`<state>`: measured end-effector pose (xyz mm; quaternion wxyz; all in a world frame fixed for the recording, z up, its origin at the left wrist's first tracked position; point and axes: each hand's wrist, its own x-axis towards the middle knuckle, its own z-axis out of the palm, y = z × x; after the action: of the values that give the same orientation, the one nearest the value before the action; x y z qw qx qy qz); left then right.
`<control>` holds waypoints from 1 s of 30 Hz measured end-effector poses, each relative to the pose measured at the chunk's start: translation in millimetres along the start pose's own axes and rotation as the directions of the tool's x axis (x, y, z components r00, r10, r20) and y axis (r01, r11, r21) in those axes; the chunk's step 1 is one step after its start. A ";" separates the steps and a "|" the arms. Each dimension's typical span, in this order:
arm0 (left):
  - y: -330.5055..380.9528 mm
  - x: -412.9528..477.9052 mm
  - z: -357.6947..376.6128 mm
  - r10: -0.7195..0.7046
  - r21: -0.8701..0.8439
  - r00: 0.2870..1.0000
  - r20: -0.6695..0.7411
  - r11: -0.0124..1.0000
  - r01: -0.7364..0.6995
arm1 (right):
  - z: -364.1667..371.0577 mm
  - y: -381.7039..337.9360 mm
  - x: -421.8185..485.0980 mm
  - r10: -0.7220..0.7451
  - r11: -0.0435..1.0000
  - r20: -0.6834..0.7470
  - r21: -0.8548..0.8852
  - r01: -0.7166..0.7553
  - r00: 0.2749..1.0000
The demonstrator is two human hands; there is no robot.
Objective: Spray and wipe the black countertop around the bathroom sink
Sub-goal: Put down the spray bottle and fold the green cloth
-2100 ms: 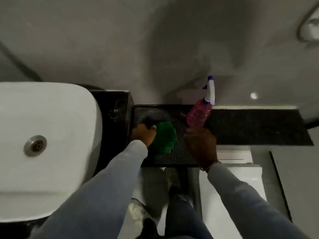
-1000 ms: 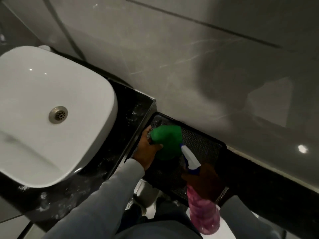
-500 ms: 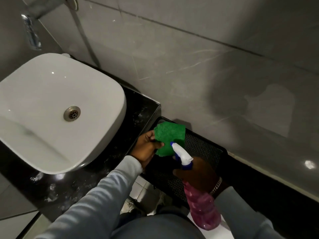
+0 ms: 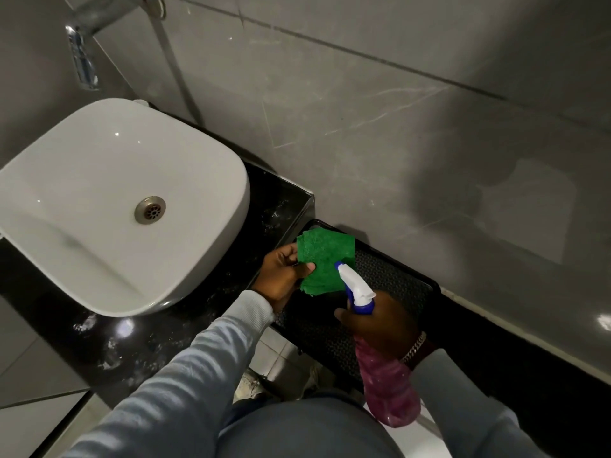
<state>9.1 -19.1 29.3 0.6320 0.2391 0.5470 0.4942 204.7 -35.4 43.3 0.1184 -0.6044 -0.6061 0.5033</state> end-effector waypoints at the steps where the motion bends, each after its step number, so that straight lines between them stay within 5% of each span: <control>1: -0.3 0.3 -0.1 -0.005 0.004 1.000 0.001 1.000 0.005 | -0.6 0.2 0.7 -0.009 1.000 -0.016 0.017 0.009 1.000; 8: 3.0 2.6 2.6 -0.022 0.027 1.000 -0.002 0.999 0.022 | -1.0 9.3 4.0 -0.065 0.997 -0.017 -0.030 0.065 0.998; 13: 6.0 5.3 3.8 -0.035 0.018 0.999 -0.017 0.999 0.035 | -0.7 30.4 5.2 -0.021 0.996 -0.185 -0.094 0.004 0.982; 18: 3.0 6.3 1.0 -0.062 0.014 0.998 -0.023 0.998 0.062 | -12.9 59.6 10.9 0.041 0.987 -0.640 0.145 0.068 0.768; 22: -0.4 2.2 -1.1 -0.039 0.056 0.995 -0.095 0.997 0.044 | -26.7 66.4 31.2 0.009 0.984 -0.816 0.109 0.139 0.579; 30: 1.7 -2.9 -3.6 0.053 0.116 0.982 -0.180 0.993 -0.033 | -34.2 62.9 41.5 -0.043 0.981 -0.844 0.065 0.182 0.535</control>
<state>5.3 -21.8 31.0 0.5539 0.2399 0.6243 0.4959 259.0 0.9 -7.5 0.4692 -0.7206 -0.4749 0.1871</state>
